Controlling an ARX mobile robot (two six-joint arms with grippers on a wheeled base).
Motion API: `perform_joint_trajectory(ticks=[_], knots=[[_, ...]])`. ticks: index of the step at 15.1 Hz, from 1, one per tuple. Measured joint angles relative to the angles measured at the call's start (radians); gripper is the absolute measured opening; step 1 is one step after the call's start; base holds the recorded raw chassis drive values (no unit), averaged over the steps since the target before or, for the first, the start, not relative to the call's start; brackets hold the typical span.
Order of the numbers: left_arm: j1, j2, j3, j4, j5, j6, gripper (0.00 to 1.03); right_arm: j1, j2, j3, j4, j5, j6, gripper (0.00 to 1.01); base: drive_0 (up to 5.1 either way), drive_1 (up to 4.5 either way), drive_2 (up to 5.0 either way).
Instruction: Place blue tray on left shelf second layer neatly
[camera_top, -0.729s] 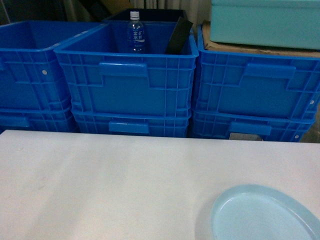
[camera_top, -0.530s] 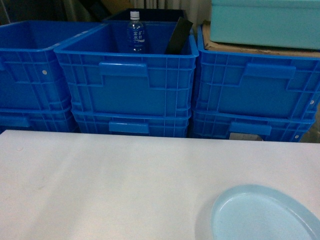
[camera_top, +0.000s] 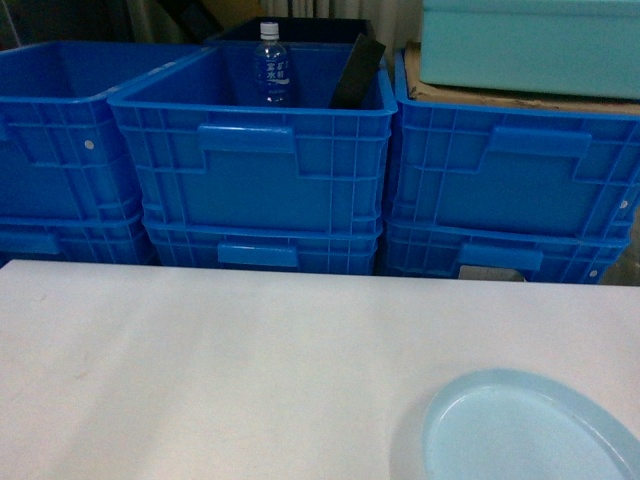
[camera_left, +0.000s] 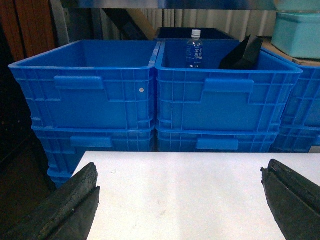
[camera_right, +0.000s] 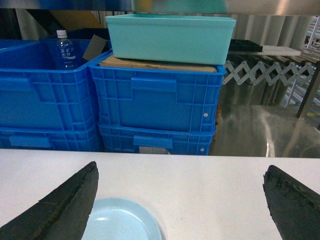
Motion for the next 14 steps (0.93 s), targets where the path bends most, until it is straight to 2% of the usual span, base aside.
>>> perform_joint_trajectory(ticks=[7,8,9,10,11,12,13,14], knots=[[0.0,0.0,0.0,0.0,0.0,0.0,0.98,0.0,0.0,0.0,0.0,0.0,0.0,0.98,0.0,0.0,0.0],[0.0,0.0,0.0,0.0,0.0,0.0,0.98,-0.012,0.017,0.0,0.022,-0.02,0.003,0.98,0.0,0.0,0.0],[0.0,0.0,0.0,0.0,0.001,0.0,0.98,-0.068,0.127,0.006,0.131,-0.103,0.022,0.98,0.0,0.0,0.0],[0.0,0.0,0.0,0.0,0.0,0.0,0.98,-0.13,0.323,0.041,0.264,-0.166,0.059,0.98,0.0,0.0,0.0],[0.0,0.0,0.0,0.0,0.001,0.0,0.98,-0.171,0.57,0.136,0.402,-0.245,0.103,0.98,0.0,0.0,0.0],[0.0,0.0,0.0,0.0,0.001,0.0,0.98,-0.169,0.874,0.372,0.345,-0.385,0.134,0.98,0.0,0.0,0.0],[0.0,0.0,0.0,0.0,0.001,0.0,0.98,-0.172,1.073,0.524,0.22,-0.495,0.153,0.98,0.0,0.0,0.0],[0.0,0.0,0.0,0.0,0.0,0.0,0.98,-0.178,1.245,0.632,0.111,-0.586,0.158,0.98,0.0,0.0,0.0]])
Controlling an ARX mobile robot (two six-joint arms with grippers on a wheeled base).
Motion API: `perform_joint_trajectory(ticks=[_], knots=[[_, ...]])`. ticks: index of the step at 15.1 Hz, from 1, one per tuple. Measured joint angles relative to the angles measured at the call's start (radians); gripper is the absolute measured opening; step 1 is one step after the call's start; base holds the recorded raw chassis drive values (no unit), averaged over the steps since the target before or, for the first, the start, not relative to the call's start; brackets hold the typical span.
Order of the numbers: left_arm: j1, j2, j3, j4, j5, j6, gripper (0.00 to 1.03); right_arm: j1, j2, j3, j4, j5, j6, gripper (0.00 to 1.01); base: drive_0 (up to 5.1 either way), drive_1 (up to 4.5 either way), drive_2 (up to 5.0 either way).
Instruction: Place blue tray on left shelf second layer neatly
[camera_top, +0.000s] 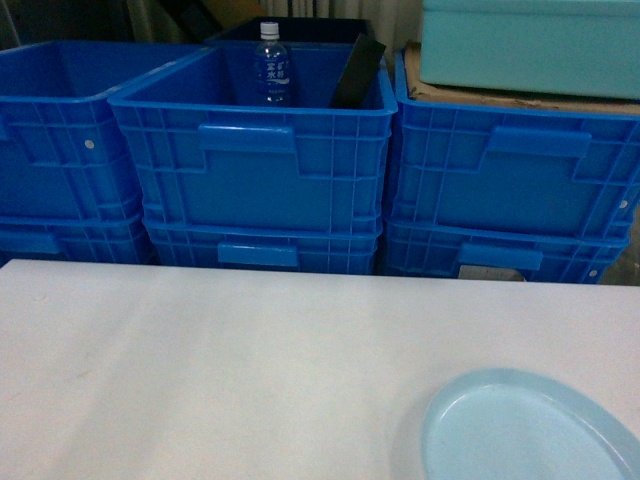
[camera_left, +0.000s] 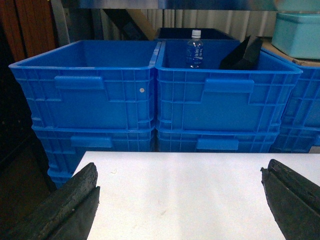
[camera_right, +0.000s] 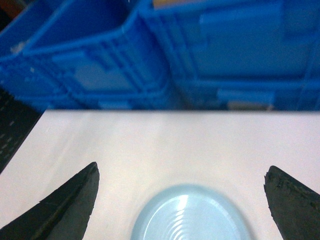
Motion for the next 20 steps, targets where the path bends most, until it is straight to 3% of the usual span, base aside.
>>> perform_joint_trajectory(ticks=[1,3,5,6,7,10,12,16,18,20], knots=[[0.0,0.0,0.0,0.0,0.001,0.0,0.98,-0.008,0.159,0.059,-0.024,0.011,-0.019,0.98,0.0,0.0,0.0],[0.0,0.0,0.0,0.0,0.0,0.0,0.98,-0.053,0.357,0.036,-0.035,0.057,-0.105,0.98,0.0,0.0,0.0],[0.0,0.0,0.0,0.0,0.0,0.0,0.98,-0.098,0.405,-0.029,-0.001,0.04,-0.17,0.98,0.0,0.0,0.0],[0.0,0.0,0.0,0.0,0.0,0.0,0.98,-0.095,0.442,-0.048,0.007,0.03,-0.203,0.98,0.0,0.0,0.0],[0.0,0.0,0.0,0.0,0.0,0.0,0.98,-0.084,0.489,-0.077,0.026,0.03,-0.214,0.98,0.0,0.0,0.0],[0.0,0.0,0.0,0.0,0.001,0.0,0.98,-0.054,0.577,-0.118,0.106,0.034,-0.212,0.98,0.0,0.0,0.0],[0.0,0.0,0.0,0.0,0.0,0.0,0.98,-0.04,0.629,-0.114,0.166,0.011,-0.195,0.98,0.0,0.0,0.0],[0.0,0.0,0.0,0.0,0.0,0.0,0.98,0.035,0.669,-0.095,0.223,0.016,-0.151,0.98,0.0,0.0,0.0],[0.0,0.0,0.0,0.0,0.0,0.0,0.98,0.067,0.682,-0.092,0.239,0.034,-0.15,0.98,0.0,0.0,0.0],[0.0,0.0,0.0,0.0,0.0,0.0,0.98,0.071,0.708,-0.101,0.265,0.048,-0.162,0.97,0.0,0.0,0.0]])
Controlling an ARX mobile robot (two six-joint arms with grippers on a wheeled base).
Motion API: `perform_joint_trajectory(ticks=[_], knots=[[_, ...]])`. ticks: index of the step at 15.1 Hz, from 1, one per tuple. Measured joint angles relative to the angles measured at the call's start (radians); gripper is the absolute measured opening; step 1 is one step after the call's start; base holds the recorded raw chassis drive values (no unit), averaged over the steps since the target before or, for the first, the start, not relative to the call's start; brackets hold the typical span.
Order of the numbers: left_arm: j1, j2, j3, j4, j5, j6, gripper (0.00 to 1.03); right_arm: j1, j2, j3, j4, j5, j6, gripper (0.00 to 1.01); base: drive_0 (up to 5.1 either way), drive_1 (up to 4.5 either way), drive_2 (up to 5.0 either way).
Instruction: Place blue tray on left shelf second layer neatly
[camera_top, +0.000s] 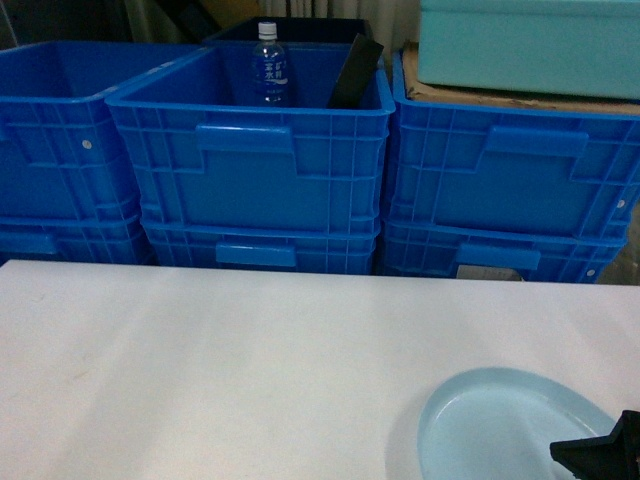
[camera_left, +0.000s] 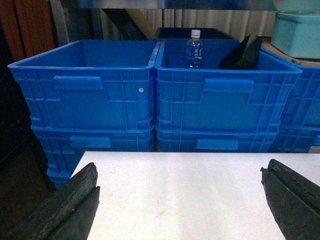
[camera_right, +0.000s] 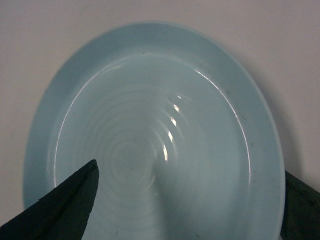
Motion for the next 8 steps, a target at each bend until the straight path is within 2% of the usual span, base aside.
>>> perform_joint_trajectory(ticks=[1,3,6,8], knots=[[0.0,0.0,0.0,0.0,0.0,0.0,0.98,-0.008,0.014,-0.006,0.022,0.014,-0.018,0.86,0.0,0.0,0.0],[0.0,0.0,0.0,0.0,0.0,0.0,0.98,-0.041,0.051,-0.031,0.077,0.026,-0.089,0.6,0.0,0.0,0.0],[0.0,0.0,0.0,0.0,0.0,0.0,0.98,-0.093,0.084,-0.04,0.112,0.024,-0.157,0.33,0.0,0.0,0.0],[0.0,0.0,0.0,0.0,0.0,0.0,0.98,-0.112,0.09,-0.041,0.113,0.024,-0.18,0.2,0.0,0.0,0.0]])
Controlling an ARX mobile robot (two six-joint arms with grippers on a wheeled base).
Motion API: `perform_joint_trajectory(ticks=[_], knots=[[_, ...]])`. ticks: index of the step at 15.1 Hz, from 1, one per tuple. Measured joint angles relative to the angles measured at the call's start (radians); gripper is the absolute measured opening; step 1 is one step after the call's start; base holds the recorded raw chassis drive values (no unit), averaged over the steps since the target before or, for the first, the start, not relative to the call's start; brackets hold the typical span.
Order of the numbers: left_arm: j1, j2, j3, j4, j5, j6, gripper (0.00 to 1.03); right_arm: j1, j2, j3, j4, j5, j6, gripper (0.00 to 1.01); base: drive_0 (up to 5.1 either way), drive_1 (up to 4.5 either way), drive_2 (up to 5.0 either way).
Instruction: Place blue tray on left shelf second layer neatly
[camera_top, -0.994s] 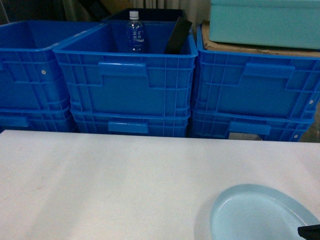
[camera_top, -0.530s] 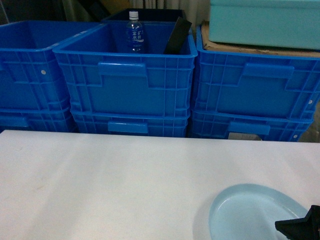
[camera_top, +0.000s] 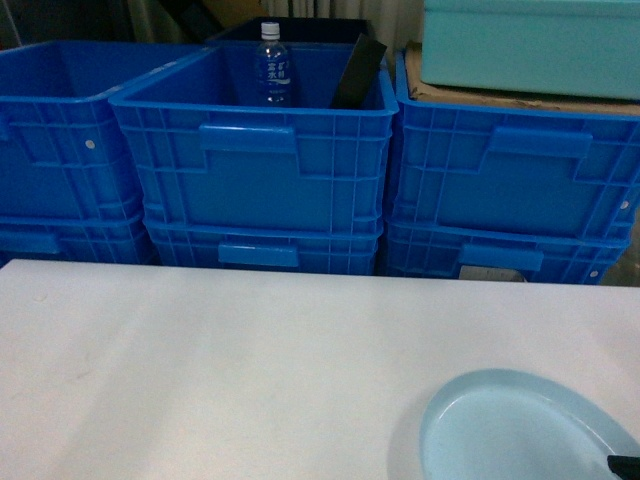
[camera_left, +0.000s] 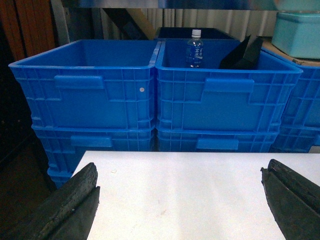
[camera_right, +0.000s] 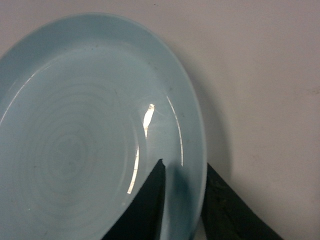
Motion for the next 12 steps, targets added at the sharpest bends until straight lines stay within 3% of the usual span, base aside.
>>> perform_joint_trajectory(ticks=[2,5,6,7,10,12], knots=[[0.0,0.0,0.0,0.0,0.0,0.0,0.98,-0.017,-0.001,0.001,-0.013,-0.005,-0.001,0.02,0.0,0.0,0.0],[0.0,0.0,0.0,0.0,0.0,0.0,0.98,-0.023,-0.058,0.018,-0.111,-0.015,0.005,0.02,0.0,0.0,0.0],[0.0,0.0,0.0,0.0,0.0,0.0,0.98,0.014,-0.224,0.089,-0.373,-0.013,-0.006,0.02,0.0,0.0,0.0],[0.0,0.0,0.0,0.0,0.001,0.0,0.98,0.029,-0.292,0.147,-0.44,-0.029,-0.016,0.02,0.0,0.0,0.0],[0.0,0.0,0.0,0.0,0.0,0.0,0.98,0.084,-0.481,0.389,-0.626,-0.041,-0.117,0.02,0.0,0.0,0.0],[0.0,0.0,0.0,0.0,0.0,0.0,0.98,0.1,-0.539,0.398,-0.658,-0.028,-0.173,0.02,0.0,0.0,0.0]])
